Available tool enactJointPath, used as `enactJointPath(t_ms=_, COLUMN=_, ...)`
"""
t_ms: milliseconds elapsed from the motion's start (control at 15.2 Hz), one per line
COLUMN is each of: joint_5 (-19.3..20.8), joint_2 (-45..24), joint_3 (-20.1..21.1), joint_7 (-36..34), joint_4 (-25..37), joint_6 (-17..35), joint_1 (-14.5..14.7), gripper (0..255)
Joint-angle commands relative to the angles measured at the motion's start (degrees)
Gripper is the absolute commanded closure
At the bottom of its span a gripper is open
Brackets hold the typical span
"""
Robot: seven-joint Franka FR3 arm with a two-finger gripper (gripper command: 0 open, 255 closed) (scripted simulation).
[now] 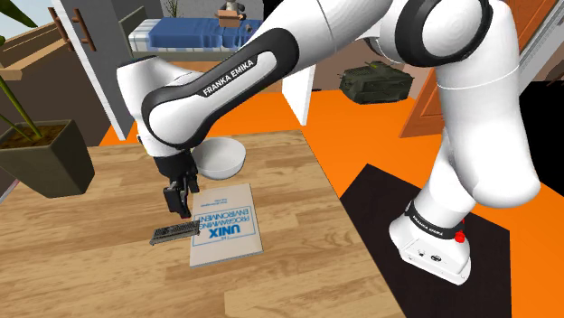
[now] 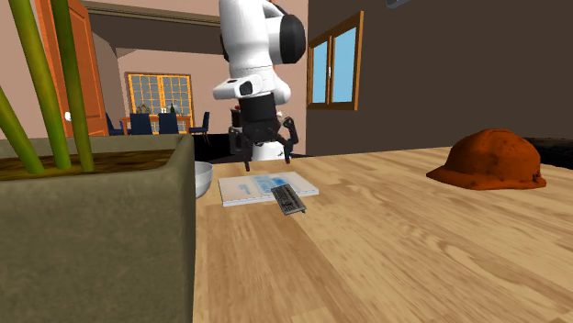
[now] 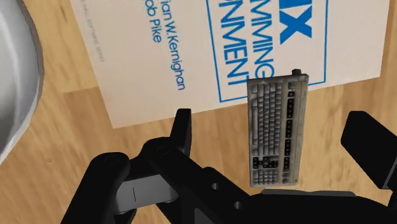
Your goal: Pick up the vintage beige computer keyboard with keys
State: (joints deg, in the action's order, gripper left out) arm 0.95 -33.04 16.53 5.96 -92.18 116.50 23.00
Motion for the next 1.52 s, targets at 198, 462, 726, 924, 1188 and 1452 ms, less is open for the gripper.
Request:
enactJointPath(t_ms=198, joint_5=2.88, joint_2=-9.11, joint_3=0.38, joint_7=0.4, joint_4=10.92, joint_6=-1.85, joint_1=4.47, gripper=0)
enactJointPath(t_ms=462, joint_5=3.18, joint_2=-10.73, joint_3=0.1, joint_7=0.47, joint_4=10.44, joint_6=0.22, joint_1=4.64, gripper=0)
enactJointPath(t_ms=726, joint_5=3.47, joint_2=-12.32, joint_3=-0.16, joint_7=0.52, joint_4=10.26, joint_6=1.97, joint_1=4.81, gripper=0)
enactJointPath(t_ms=924, joint_5=3.48, joint_2=-12.38, joint_3=-0.18, joint_7=0.56, joint_4=10.17, joint_6=2.11, joint_1=4.79, gripper=255)
enactJointPath(t_ms=1188, joint_5=3.47, joint_2=-12.31, joint_3=-0.17, joint_7=0.59, joint_4=10.08, joint_6=2.12, joint_1=4.75, gripper=255)
enactJointPath(t_ms=1452, joint_5=3.47, joint_2=-12.33, joint_3=-0.16, joint_7=0.52, joint_4=10.28, joint_6=1.96, joint_1=4.81, gripper=255)
